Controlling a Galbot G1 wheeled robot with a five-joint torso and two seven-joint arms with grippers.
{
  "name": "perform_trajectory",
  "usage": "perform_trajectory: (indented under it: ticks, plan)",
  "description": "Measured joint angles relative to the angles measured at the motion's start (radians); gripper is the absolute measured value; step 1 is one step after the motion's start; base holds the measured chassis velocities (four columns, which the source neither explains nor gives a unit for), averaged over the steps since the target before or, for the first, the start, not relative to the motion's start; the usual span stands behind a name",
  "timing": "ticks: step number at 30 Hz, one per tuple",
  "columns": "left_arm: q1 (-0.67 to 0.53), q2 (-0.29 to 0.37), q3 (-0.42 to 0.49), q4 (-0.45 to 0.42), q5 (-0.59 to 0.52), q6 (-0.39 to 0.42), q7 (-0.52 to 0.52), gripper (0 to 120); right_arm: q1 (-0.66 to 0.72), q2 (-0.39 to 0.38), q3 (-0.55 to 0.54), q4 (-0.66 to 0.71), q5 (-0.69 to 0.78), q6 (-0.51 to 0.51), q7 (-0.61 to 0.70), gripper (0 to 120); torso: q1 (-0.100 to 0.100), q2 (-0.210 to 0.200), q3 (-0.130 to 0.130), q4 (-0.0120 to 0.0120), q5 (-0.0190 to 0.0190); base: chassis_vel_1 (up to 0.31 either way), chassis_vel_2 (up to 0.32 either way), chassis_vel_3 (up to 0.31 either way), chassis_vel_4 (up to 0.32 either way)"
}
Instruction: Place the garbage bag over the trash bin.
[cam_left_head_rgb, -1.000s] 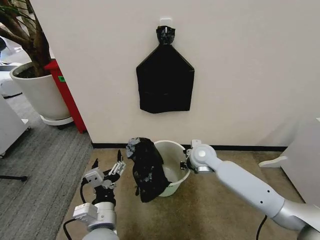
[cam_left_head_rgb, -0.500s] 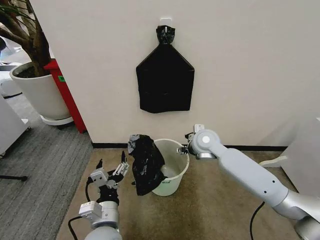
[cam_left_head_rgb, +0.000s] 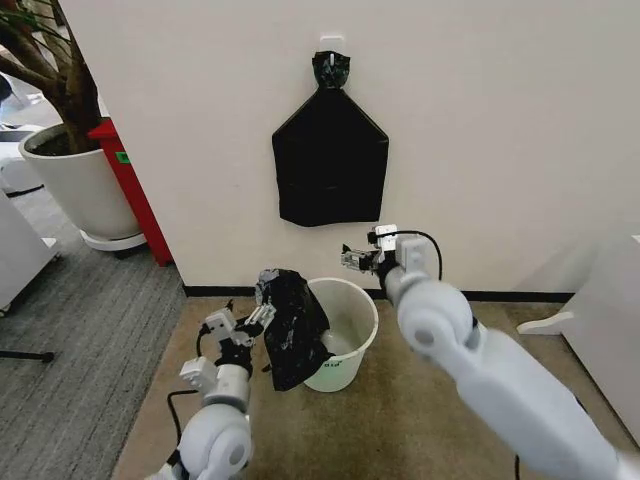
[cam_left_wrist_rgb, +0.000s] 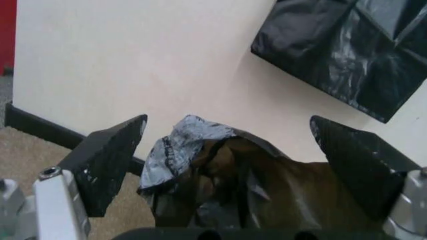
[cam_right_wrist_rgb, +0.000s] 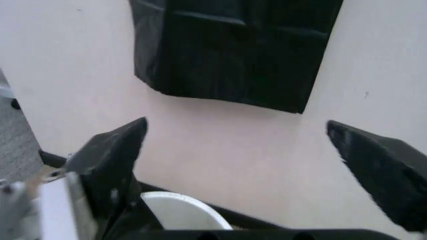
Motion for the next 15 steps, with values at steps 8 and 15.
perform_trajectory:
  ticks: [8, 15]
  plan:
    - [-0.018, 0.024, 0.004, 0.012, -0.072, 0.010, 0.007, 95, -0.119, 0.028, 0.036, -0.010, -0.119, 0.060, -0.077, 63, 0.000, 0.000, 0.000, 0.0001, -0.0001, 0.000, 0.000, 0.000, 0.000]
    - [-0.085, 0.046, 0.018, 0.051, -0.157, 0.045, 0.002, 94, -0.111, 0.038, 0.022, -0.010, -0.122, 0.067, -0.085, 77, 0.000, 0.000, 0.000, 0.0002, -0.0002, 0.000, 0.000, 0.000, 0.000]
